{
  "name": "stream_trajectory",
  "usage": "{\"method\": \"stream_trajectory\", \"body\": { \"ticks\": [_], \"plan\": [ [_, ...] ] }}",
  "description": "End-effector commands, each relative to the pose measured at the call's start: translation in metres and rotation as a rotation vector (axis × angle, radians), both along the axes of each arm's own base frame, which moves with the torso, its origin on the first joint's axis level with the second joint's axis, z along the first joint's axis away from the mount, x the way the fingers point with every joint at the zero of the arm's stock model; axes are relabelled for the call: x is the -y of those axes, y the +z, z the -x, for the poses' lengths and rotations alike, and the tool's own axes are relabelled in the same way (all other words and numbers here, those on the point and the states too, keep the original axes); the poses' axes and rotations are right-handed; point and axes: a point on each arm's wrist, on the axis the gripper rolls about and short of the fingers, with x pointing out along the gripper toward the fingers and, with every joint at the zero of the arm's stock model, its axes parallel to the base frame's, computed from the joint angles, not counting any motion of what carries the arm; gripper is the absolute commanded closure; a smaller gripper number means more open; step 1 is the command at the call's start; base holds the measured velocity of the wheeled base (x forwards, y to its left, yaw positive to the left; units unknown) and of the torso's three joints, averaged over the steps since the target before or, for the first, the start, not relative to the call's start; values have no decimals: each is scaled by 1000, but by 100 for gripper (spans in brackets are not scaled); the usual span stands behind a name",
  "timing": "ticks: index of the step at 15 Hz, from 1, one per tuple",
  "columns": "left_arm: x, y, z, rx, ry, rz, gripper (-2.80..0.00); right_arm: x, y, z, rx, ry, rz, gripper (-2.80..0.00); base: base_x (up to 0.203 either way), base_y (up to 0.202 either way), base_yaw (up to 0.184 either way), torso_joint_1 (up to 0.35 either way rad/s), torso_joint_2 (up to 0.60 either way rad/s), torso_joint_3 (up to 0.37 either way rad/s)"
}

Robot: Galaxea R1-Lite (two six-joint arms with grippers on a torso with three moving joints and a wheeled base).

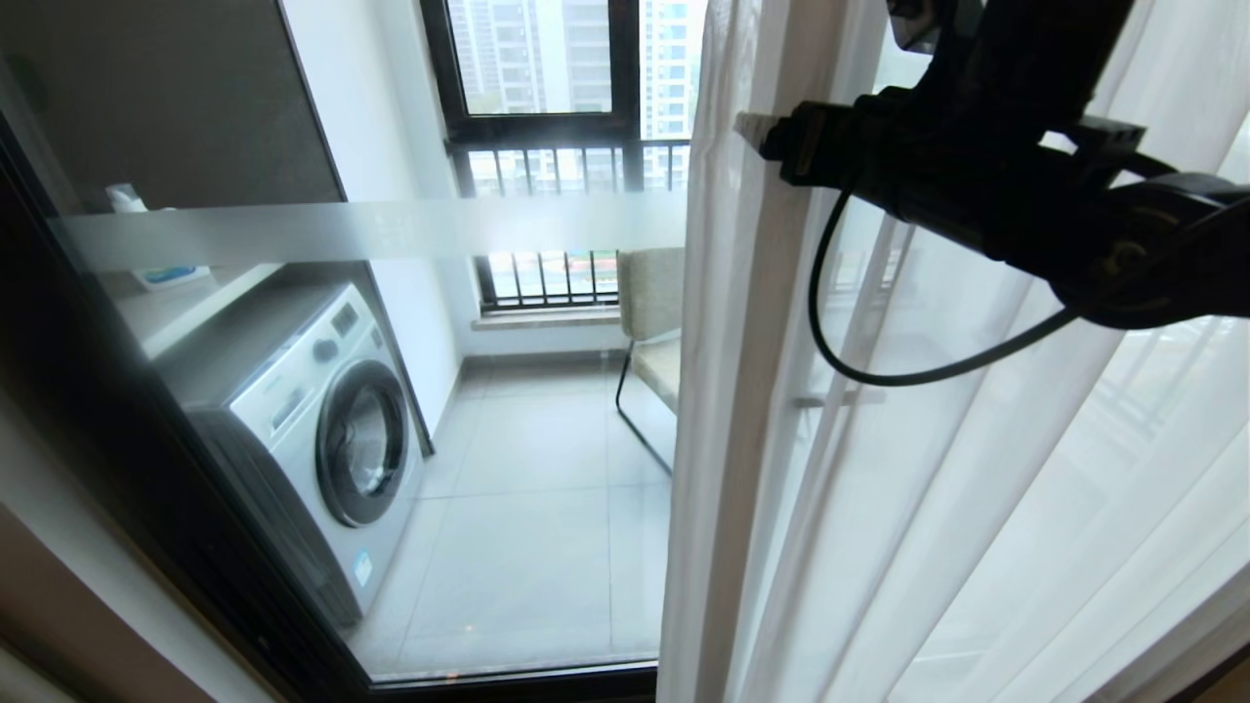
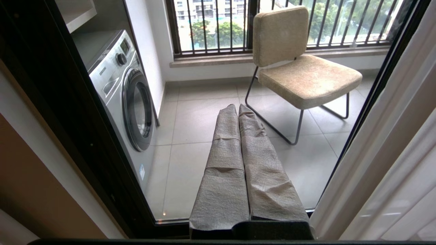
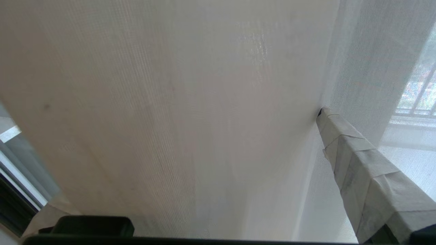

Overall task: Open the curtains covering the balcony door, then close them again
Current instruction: Pull the inner curtains open on both sides

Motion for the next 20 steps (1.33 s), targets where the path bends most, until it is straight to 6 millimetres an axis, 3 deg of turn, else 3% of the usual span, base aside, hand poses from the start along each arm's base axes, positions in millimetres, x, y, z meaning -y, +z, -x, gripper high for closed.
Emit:
{"method": "stream_trajectory", "body": {
  "ticks": [1, 3, 4, 10, 15, 20],
  "plan": [
    [0, 0, 0, 1, 0, 0, 0, -2, -3, -3, 2, -9, 6, -280, 0, 0, 0, 0, 0, 0],
    [0, 0, 0, 1, 0, 0, 0, -3, -3, -5, 26, -12, -2, -280, 0, 0, 0, 0, 0, 0],
    [0, 0, 0, 1, 0, 0, 0, -4, -4, -6, 28, -13, -3, 0, 0, 0, 0, 0, 0, 0],
    [0, 0, 0, 1, 0, 0, 0, 5, 8, -4, 83, -37, 8, 0, 0, 0, 0, 0, 0, 0],
    [0, 0, 0, 1, 0, 0, 0, 42, 20, -1, 115, -136, 50, 0, 0, 0, 0, 0, 0, 0],
    [0, 0, 0, 1, 0, 0, 0, 96, 21, -1, 103, -285, 73, 0, 0, 0, 0, 0, 0, 0]
  ]
}}
